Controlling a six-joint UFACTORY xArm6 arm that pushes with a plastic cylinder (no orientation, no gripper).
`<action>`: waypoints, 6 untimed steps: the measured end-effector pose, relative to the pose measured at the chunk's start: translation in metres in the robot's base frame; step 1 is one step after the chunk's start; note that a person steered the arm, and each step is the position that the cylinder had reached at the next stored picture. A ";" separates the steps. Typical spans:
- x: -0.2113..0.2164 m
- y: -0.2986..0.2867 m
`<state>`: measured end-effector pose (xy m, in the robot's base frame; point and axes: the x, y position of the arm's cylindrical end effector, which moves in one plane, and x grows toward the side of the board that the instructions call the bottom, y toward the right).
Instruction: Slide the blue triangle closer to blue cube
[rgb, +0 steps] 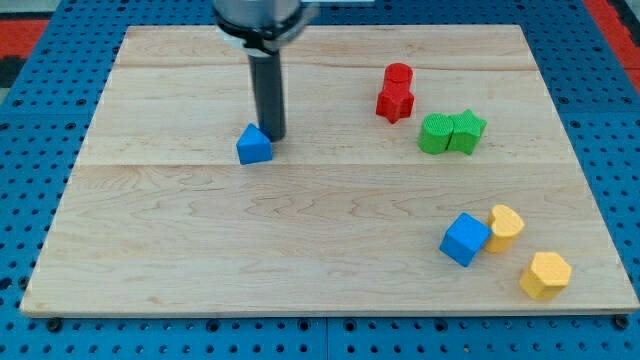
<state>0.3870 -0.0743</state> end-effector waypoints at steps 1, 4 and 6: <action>-0.032 -0.052; 0.043 -0.015; 0.046 -0.003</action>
<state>0.4331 -0.0770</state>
